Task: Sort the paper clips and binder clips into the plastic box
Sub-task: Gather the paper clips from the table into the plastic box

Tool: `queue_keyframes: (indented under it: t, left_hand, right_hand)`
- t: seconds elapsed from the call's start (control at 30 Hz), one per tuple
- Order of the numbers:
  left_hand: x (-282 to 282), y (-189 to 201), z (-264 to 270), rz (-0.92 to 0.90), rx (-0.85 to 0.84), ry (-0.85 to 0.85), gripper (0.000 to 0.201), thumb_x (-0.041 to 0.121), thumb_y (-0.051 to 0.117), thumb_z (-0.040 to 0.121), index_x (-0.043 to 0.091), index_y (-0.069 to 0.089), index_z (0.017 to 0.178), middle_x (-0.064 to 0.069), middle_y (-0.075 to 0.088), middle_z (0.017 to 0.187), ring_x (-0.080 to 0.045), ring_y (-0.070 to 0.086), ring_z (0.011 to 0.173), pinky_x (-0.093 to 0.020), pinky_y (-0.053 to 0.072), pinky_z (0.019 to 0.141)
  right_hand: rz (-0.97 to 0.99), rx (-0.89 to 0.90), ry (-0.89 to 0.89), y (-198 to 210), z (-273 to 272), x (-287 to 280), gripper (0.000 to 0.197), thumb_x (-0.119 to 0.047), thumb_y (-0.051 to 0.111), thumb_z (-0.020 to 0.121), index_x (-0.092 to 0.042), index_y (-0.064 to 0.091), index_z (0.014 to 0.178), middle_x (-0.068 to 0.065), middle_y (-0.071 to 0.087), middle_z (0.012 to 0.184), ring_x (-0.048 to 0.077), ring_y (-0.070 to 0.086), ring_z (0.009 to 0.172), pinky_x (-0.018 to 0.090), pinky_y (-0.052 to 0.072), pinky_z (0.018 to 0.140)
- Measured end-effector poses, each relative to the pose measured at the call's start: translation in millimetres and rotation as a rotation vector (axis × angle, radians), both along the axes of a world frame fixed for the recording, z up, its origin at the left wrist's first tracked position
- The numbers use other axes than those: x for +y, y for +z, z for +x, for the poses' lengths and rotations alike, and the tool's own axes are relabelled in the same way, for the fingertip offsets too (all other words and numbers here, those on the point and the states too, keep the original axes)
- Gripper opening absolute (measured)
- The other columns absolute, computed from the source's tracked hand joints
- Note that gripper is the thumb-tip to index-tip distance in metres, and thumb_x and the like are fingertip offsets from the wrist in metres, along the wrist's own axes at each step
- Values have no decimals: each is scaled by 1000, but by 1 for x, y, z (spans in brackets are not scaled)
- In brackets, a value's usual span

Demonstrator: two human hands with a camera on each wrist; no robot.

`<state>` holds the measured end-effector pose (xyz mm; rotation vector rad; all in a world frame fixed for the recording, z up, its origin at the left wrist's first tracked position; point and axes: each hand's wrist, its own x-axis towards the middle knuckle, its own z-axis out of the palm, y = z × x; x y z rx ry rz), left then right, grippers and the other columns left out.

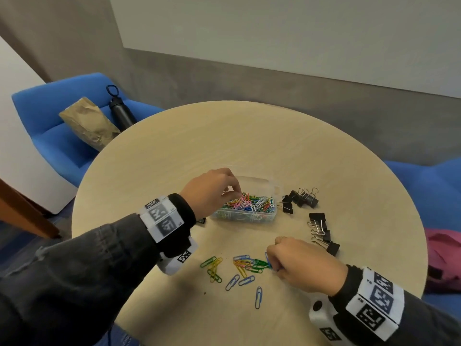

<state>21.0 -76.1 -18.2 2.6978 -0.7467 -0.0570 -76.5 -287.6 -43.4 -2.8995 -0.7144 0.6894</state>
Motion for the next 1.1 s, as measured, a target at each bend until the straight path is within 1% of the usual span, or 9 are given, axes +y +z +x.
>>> queue_keyframes:
  t: [0.17, 0.27, 0.43, 0.53, 0.6, 0.67, 0.83, 1.0, 1.1]
  left_hand:
    - [19, 5, -36, 11, 30, -81, 15, 35, 60, 91, 28, 64, 103, 11, 57, 105, -6, 58, 84, -33, 51, 76]
    - [28, 2, -54, 94, 174, -124, 26, 36, 67, 85, 27, 60, 108, 10, 57, 106, -6, 57, 84, -27, 50, 77]
    - [25, -12, -78, 305, 395, -111, 72, 48, 78, 69, 24, 42, 127, 7, 45, 119, -10, 52, 94, -28, 49, 81]
    - [20, -16, -83, 368, 378, -105, 82, 50, 81, 63, 20, 40, 128, 4, 42, 120, -14, 52, 99, -30, 49, 80]
    - [18, -18, -84, 385, 354, -101, 80, 50, 81, 63, 18, 42, 125, 3, 42, 118, -15, 50, 95, -30, 48, 77]
    - [17, -20, -85, 378, 356, -90, 73, 50, 80, 65, 18, 45, 121, 2, 45, 117, -16, 49, 94, -29, 45, 77]
    - [12, -21, -84, 291, 377, -60, 51, 42, 75, 76, 19, 54, 115, -2, 55, 112, -21, 54, 97, -33, 49, 83]
    - [5, -22, -82, 235, 384, -106, 41, 25, 73, 80, 19, 54, 116, -3, 55, 109, -18, 52, 89, -27, 45, 78]
    - [-1, -24, -81, 236, 351, -128, 38, 12, 65, 85, 18, 52, 120, -4, 54, 113, -20, 54, 97, -26, 44, 81]
  right_hand:
    - [27, 11, 5, -2, -4, -4, 10, -14, 50, 92, -23, 48, 87, 6, 56, 100, 25, 55, 88, 26, 38, 63]
    - [96, 37, -16, 9, 3, -9, 9, -13, 53, 89, -22, 53, 86, -1, 55, 89, 19, 55, 81, 28, 44, 67]
    - [408, -258, -98, 32, 40, -6, 9, -10, 64, 85, -18, 59, 85, -7, 59, 75, 4, 53, 67, 18, 40, 62]
    - [535, -412, -151, 41, 54, 0, 9, -11, 66, 86, -16, 62, 93, -4, 63, 87, 9, 58, 80, 12, 42, 69]
    - [531, -462, -135, 43, 54, 3, 15, -15, 66, 86, -14, 63, 101, -4, 63, 96, 10, 58, 88, 21, 47, 78]
    - [487, -443, -133, 41, 47, 5, 15, -22, 69, 84, -16, 62, 97, -3, 64, 94, 13, 59, 85, 29, 50, 77]
    - [74, -50, -144, 14, 22, 10, 46, -46, 76, 71, -20, 53, 102, -2, 56, 96, 16, 53, 85, 26, 39, 62]
    - [120, -11, -100, 3, 8, 25, 42, -33, 77, 74, -15, 55, 105, 2, 55, 108, 19, 52, 95, 31, 48, 78]
    - [181, -32, -53, 1, 7, 30, 30, -22, 75, 77, -15, 59, 102, 3, 57, 106, 20, 55, 94, 35, 51, 81]
